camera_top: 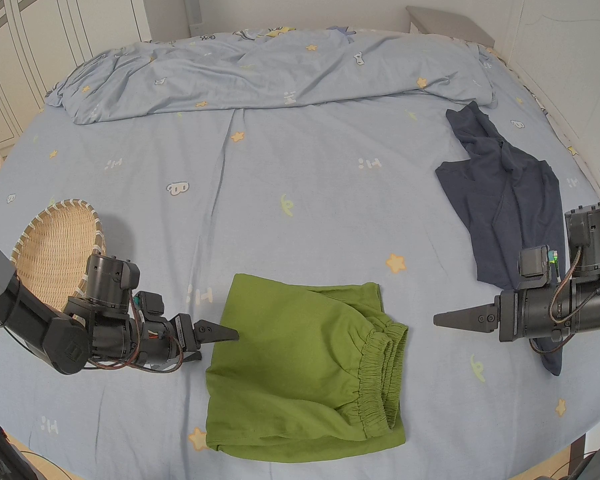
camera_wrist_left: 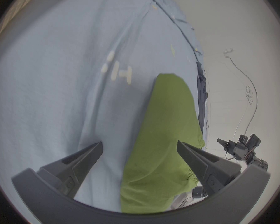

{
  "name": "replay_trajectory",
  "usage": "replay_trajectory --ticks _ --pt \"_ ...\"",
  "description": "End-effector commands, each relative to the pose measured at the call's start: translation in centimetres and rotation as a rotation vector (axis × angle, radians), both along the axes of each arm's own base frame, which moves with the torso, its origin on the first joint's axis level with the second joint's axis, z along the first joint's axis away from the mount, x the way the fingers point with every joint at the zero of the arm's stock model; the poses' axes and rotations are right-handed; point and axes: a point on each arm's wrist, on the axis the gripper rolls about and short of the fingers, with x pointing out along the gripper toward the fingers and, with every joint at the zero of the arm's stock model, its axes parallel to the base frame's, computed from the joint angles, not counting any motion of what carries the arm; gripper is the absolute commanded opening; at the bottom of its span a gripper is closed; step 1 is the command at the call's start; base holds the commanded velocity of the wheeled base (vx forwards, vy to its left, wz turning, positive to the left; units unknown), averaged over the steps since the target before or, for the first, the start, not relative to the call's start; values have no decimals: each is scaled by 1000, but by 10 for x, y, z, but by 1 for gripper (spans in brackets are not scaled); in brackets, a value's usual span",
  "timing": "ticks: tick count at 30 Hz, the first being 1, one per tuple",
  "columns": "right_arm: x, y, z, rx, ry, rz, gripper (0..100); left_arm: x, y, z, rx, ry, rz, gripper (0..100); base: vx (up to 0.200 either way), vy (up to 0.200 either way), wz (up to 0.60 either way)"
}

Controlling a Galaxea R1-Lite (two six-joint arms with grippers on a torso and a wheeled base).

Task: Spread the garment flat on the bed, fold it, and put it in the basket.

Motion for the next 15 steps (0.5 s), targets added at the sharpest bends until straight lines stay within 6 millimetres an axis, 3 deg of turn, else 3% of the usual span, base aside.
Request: replay_trajectory --ticks 1,9,15 --pt "0 0 2 5 -6 0 100 -5 -4 -17 14 55 -20 100 0 0 0" --pt "1 0 1 3 0 -2 100 -18 -15 -23 13 63 -74 100 0 0 0" --pt "1 1 0 2 0 1 100 -32 -35 -43 28 30 -194 100 0 0 0"
